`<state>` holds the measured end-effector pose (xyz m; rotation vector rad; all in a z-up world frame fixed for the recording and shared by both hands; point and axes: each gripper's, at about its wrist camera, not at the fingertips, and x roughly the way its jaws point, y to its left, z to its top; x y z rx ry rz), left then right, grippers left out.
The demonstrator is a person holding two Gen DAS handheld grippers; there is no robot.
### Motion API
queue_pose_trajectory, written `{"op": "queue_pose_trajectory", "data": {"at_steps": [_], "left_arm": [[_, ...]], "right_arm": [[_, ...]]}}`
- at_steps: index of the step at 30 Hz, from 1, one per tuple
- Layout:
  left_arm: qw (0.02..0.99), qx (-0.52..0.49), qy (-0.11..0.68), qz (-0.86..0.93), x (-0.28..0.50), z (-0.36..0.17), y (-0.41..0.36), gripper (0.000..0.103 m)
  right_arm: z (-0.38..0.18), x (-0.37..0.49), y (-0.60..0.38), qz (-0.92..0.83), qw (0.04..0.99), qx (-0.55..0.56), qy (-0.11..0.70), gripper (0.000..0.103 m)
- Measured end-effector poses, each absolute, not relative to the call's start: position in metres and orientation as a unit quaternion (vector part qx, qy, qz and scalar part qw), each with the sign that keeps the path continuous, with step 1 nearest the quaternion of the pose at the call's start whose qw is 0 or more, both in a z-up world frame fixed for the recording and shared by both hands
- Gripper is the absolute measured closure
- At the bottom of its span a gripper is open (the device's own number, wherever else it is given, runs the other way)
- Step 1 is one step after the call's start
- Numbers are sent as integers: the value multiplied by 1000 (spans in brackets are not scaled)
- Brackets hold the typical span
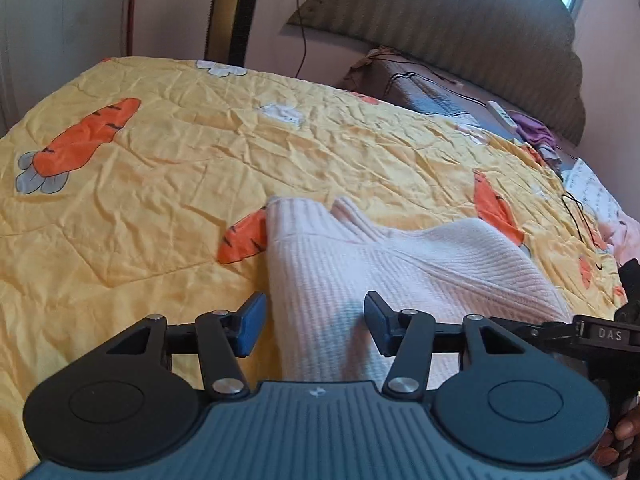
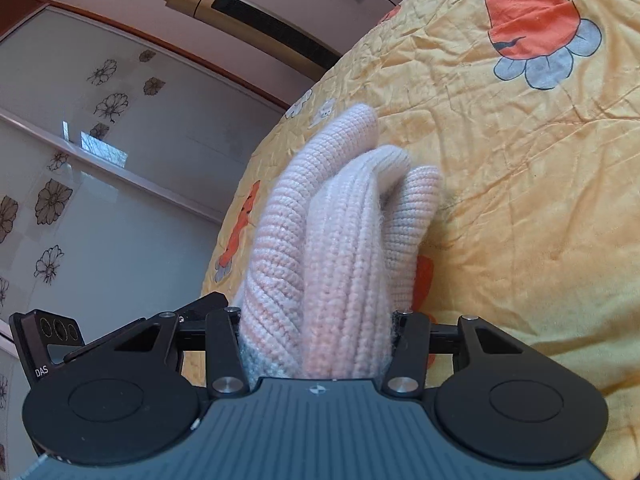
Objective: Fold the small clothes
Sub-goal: 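Grasp the folded sweater edge with both grippers and fold it over again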
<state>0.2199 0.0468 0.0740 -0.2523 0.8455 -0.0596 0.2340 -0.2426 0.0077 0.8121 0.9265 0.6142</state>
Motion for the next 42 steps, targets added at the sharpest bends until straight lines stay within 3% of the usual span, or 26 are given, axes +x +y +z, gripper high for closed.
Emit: {"op": "queue_pose_trajectory", "data": {"at_steps": [1, 4, 8, 9, 10, 11, 13, 17, 19, 24, 29, 38, 39, 42], "left_arm": [[904, -135, 405, -35, 216, 74, 50, 48], [899, -173, 400, -53, 190, 70, 58, 20], [877, -231, 411, -99, 149, 51, 56, 19], [868, -249, 414, -114, 143, 43, 53, 19], [864, -256, 417, -120, 141, 37, 50, 12], [866, -256, 414, -116, 141, 32, 46, 12], [862, -265, 416, -116, 150, 24, 44, 13], [867, -220, 432, -113, 167, 37, 38, 38], [875, -182, 433, -115, 170, 52, 35, 43], [884, -148, 432, -101, 171, 46, 37, 38], [913, -119, 383, -75, 141, 48, 26, 35], [906, -140, 393, -67, 161, 42, 26, 32], [905, -146, 392, -71, 155, 44, 29, 32], [901, -181, 383, -90, 124, 51, 41, 28]], "right_arm": [[5, 236, -245, 279, 770, 377, 432, 52], [3, 231, -259, 260, 769, 376, 447, 45], [18, 209, -292, 254, 777, 379, 434, 32], [23, 200, -298, 258, 783, 371, 427, 24], [27, 193, -300, 265, 788, 357, 425, 15], [30, 188, -299, 274, 791, 340, 428, 13], [26, 183, -288, 286, 787, 305, 455, 17], [9, 179, -265, 281, 788, 277, 473, 24], [10, 176, -259, 276, 790, 283, 469, 27], [12, 170, -234, 297, 784, 279, 468, 34], [-1, 177, -248, 292, 779, 311, 459, 39], [48, 205, -214, 277, 832, 162, 453, 40], [38, 206, -218, 270, 820, 180, 471, 39], [24, 183, -239, 256, 804, 241, 480, 23]]}}
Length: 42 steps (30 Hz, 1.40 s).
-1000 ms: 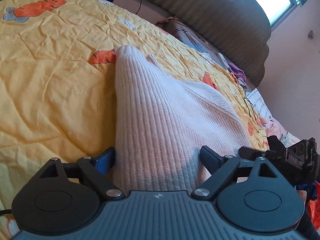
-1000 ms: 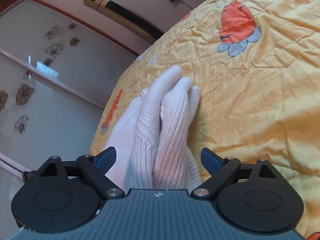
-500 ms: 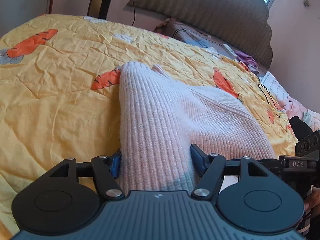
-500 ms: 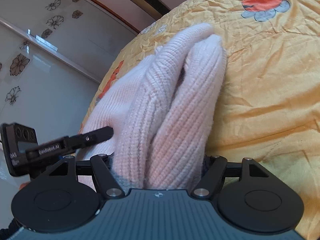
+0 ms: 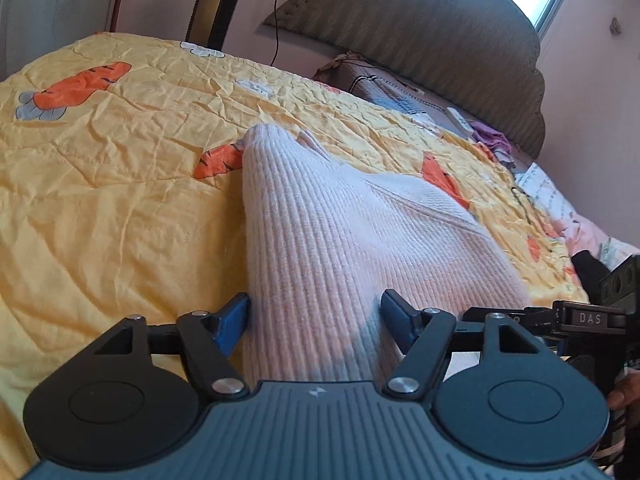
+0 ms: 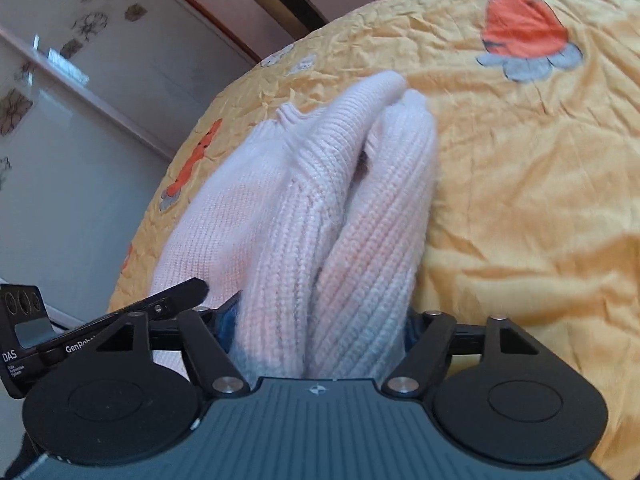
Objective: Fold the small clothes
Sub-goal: 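Grasp the folded sweater edge with both grippers and fold it over again, then open both grippers and withdraw from the folded sweater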
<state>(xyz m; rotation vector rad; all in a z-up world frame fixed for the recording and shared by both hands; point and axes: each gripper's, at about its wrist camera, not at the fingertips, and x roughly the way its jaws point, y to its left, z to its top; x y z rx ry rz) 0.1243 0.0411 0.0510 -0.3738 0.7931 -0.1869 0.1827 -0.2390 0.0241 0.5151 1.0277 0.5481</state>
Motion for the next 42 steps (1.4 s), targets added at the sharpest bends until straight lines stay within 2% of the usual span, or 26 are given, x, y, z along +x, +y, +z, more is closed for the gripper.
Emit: {"op": "queue_pose_trajectory", "data": {"at_steps": [1, 4, 6, 8, 9, 10, 14, 17, 20, 21, 22, 24, 25, 26, 27, 28, 30, 37, 38, 39, 42], "left_arm": [[894, -200, 388, -99, 118, 49, 44, 20], [881, -214, 408, -103, 118, 34, 41, 17], [873, -231, 419, -99, 122, 24, 40, 24], [875, -219, 422, -93, 119, 35, 37, 43], [879, -210, 417, -98, 114, 44, 36, 44], [881, -205, 412, -105, 108, 52, 35, 45], [875, -183, 434, -111, 97, 40, 32, 43], [881, -199, 416, -108, 98, 33, 37, 33], [880, -206, 417, -102, 94, 45, 43, 32], [890, -194, 401, -95, 87, 55, 45, 34], [906, -170, 378, -81, 76, 66, 45, 33], [943, -89, 319, -42, 47, 89, 35, 25], [954, -52, 293, -23, 31, 95, 26, 17], [962, -28, 273, -12, 17, 97, 17, 16], [965, -15, 261, -12, 5, 94, 8, 16], [965, -6, 260, -23, -4, 89, -3, 15], [959, 0, 282, -39, -6, 71, -20, 15], [938, -7, 346, -4, 7, 10, -35, 15], [935, -8, 356, 2, 8, 6, -33, 15], [937, -7, 350, -1, 7, 8, -34, 14], [934, -6, 357, -6, 7, 4, -33, 5]], "right_arm": [[22, 169, -248, 252, 808, 247, 472, 22], [13, 146, -272, 254, 796, 307, 456, 18], [0, 141, -273, 266, 779, 331, 462, 24], [5, 137, -263, 268, 791, 296, 463, 36], [9, 137, -258, 269, 792, 284, 468, 43], [15, 135, -256, 272, 795, 279, 465, 45], [41, 121, -262, 302, 797, 273, 446, 47], [16, 122, -262, 284, 785, 264, 483, 47], [7, 120, -269, 268, 778, 316, 472, 39], [12, 118, -269, 257, 782, 314, 474, 32], [19, 114, -269, 250, 787, 308, 472, 32], [39, 96, -274, 226, 819, 290, 440, 32], [53, 81, -275, 211, 847, 264, 410, 32], [66, 64, -273, 202, 873, 227, 382, 32], [75, 48, -268, 191, 894, 187, 360, 23], [81, 31, -261, 172, 912, 142, 344, 14], [77, 7, -249, 152, 922, 96, 343, 9], [29, -3, -199, 88, 916, 9, 392, 8], [22, -2, -195, 72, 913, 6, 402, 6], [16, -1, -194, 66, 914, 3, 400, 0], [8, -5, -185, 56, 922, -23, 382, 0]]}}
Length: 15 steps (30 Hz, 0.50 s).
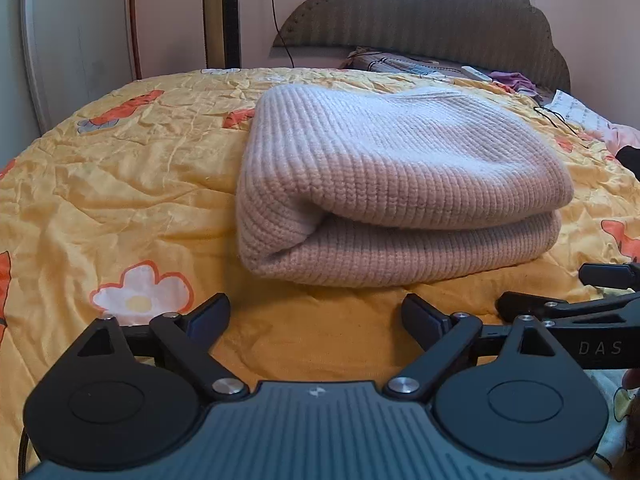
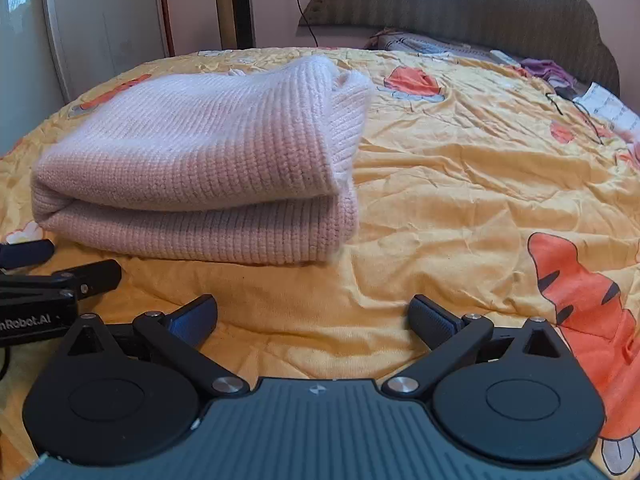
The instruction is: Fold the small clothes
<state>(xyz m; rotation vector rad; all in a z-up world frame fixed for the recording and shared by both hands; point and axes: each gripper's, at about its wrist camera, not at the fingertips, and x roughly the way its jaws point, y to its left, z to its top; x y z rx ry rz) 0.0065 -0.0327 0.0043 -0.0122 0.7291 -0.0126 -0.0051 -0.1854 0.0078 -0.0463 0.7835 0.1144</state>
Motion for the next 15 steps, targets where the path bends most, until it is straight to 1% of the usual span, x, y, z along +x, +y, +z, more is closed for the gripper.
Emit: {"op": "queue_pose_trajectory", "data": {"at_steps": [1, 3, 15], "left_arm": [[933, -3, 359, -7, 7, 3, -35, 3], [933, -8, 360, -6, 7, 3, -34, 0], [933, -9, 359, -9, 7, 2, -34, 0]], "right_arm": [[6, -6, -185, 54, 926, -20, 374, 0], [3, -8, -185, 45, 931, -13, 361, 1], [2, -10, -185, 35, 934, -9, 354, 1]]}}
